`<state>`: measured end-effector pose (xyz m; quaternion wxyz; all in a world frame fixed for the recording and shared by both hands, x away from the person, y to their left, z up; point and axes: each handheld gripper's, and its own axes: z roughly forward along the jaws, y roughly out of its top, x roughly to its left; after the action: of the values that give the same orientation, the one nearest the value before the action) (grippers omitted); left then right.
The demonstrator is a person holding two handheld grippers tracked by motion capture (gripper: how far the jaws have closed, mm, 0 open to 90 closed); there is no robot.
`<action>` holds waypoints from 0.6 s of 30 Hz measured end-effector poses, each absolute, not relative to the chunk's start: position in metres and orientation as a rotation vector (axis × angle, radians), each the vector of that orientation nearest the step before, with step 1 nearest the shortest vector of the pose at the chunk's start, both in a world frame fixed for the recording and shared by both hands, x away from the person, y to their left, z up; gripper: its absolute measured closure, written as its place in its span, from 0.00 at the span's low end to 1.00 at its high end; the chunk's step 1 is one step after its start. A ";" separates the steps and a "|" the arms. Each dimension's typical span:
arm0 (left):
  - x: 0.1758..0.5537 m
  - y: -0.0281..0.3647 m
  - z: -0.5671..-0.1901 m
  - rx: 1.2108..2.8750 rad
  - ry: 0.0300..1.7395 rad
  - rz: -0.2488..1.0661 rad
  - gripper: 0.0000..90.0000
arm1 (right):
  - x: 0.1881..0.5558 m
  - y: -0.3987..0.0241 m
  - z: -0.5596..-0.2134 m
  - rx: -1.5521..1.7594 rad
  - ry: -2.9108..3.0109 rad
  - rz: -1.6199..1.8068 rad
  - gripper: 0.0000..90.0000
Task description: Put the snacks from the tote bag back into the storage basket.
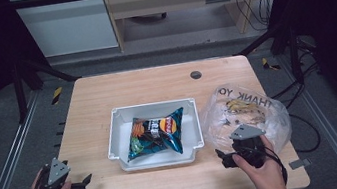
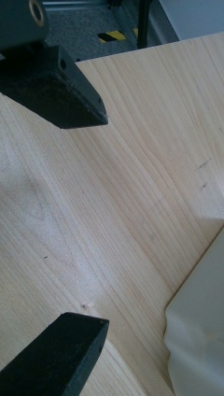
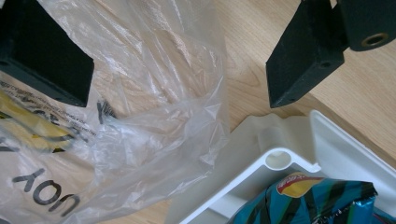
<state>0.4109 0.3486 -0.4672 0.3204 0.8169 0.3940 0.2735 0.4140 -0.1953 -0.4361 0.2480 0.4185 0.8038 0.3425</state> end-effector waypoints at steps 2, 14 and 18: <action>0.411 0.348 -0.467 2.147 1.035 0.719 0.04 | 0.416 -0.194 -0.439 1.139 2.194 0.927 0.09; 0.411 0.349 -0.468 2.153 1.038 0.719 0.04 | 0.429 -0.189 -0.462 1.156 2.250 0.876 0.09; 0.411 0.349 -0.468 2.155 1.042 0.720 0.04 | 0.430 -0.190 -0.472 1.159 2.272 0.848 0.09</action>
<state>0.4111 0.3492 -0.4682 0.3155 0.8181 0.3955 0.2733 0.4299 -0.1901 -0.4716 0.2250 0.4202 0.8236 0.3073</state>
